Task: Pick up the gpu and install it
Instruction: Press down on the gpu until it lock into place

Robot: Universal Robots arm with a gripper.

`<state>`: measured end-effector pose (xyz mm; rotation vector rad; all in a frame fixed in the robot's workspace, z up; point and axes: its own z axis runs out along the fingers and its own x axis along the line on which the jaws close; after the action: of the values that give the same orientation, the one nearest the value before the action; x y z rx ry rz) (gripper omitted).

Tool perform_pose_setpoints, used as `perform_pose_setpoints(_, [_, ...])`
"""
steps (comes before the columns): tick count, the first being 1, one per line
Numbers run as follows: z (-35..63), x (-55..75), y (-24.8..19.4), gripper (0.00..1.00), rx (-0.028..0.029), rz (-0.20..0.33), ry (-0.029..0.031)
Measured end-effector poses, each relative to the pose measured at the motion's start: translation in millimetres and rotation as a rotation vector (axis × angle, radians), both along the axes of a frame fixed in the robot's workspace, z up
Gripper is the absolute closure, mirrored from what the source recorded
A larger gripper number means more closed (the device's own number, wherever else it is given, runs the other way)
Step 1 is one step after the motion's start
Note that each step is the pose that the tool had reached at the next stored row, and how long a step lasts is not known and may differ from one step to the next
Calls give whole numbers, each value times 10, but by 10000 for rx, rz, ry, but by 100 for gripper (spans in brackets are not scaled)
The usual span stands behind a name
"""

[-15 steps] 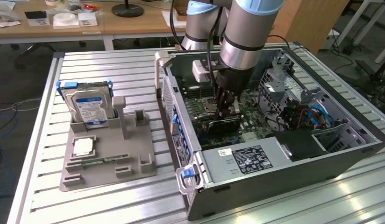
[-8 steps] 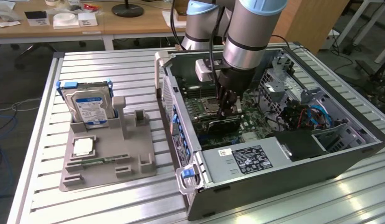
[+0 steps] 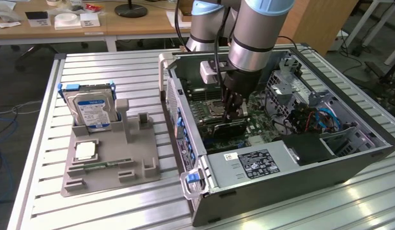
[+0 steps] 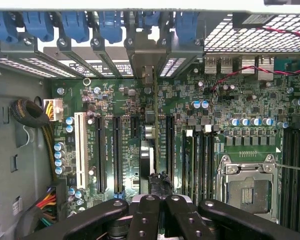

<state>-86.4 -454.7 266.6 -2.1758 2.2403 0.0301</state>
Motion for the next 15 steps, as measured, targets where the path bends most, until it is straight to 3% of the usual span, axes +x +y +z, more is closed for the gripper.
perform_pose_setpoints(15, [-29,-18,1,89,-1,2,1])
